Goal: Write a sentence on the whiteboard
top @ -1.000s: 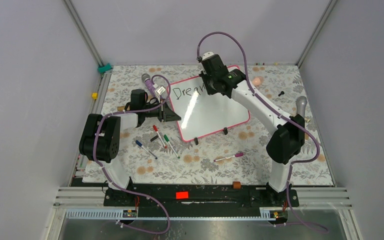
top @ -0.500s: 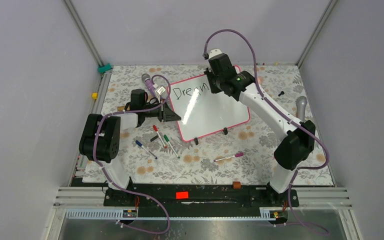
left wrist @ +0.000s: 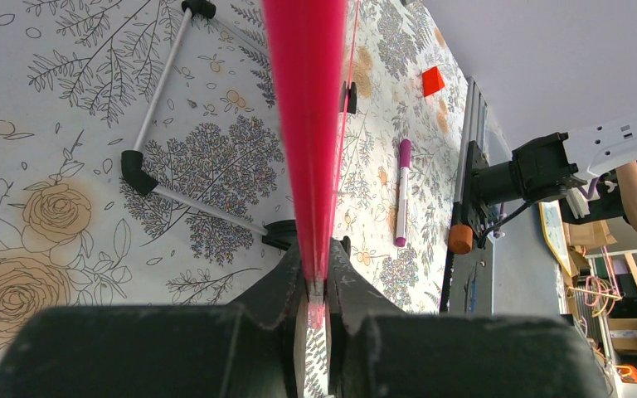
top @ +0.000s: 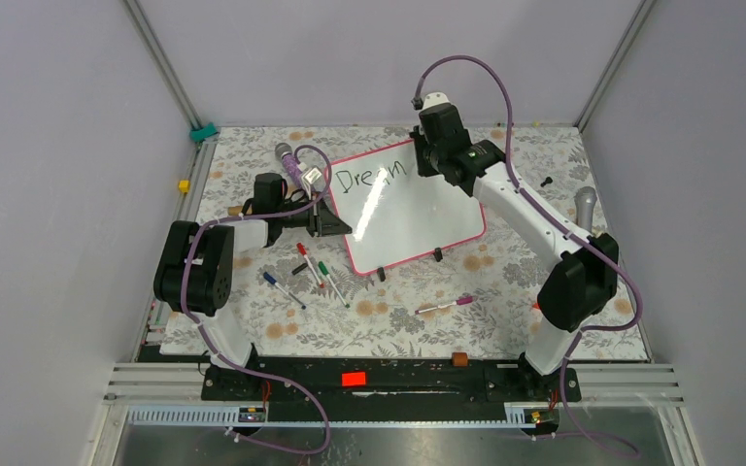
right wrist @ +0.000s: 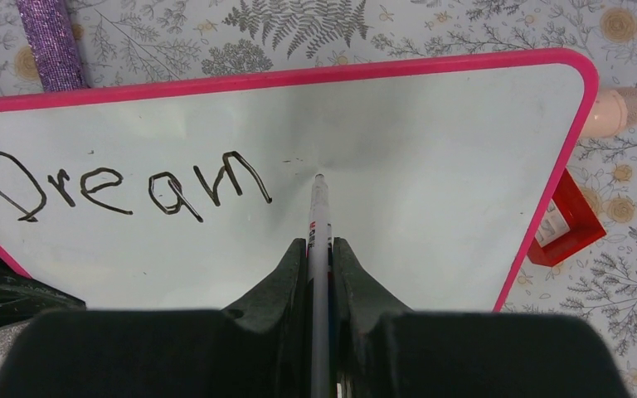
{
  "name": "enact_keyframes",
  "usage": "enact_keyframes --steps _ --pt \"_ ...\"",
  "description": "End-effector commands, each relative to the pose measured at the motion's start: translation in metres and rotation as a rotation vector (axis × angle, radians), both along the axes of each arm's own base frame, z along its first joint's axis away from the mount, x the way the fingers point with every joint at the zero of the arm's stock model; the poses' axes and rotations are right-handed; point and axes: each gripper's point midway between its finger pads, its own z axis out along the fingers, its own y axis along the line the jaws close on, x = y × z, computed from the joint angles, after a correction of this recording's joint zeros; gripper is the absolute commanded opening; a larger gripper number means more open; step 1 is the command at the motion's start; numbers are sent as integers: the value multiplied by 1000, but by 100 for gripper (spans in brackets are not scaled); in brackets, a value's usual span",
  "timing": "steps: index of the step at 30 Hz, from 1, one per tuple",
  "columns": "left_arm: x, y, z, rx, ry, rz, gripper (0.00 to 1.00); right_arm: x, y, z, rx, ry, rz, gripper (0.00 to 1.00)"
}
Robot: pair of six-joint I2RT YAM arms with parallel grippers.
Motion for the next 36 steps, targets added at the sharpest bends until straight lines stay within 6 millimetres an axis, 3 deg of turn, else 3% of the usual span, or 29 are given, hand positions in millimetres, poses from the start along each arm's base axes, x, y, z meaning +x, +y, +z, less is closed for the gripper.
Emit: enact_keyframes --steps 1,7,19,28,36 --pt "17 8 -28 100 13 102 0 7 6 30 76 -80 -4 0" --pt "17 8 -28 101 12 100 0 9 9 32 90 -91 2 0" --pt "17 8 -29 101 16 100 0 16 15 17 72 -52 14 0" --pt "17 8 -29 102 15 101 0 7 27 11 93 -12 91 0" --pt "17 8 -28 103 11 101 0 -1 11 -2 41 14 49 0"
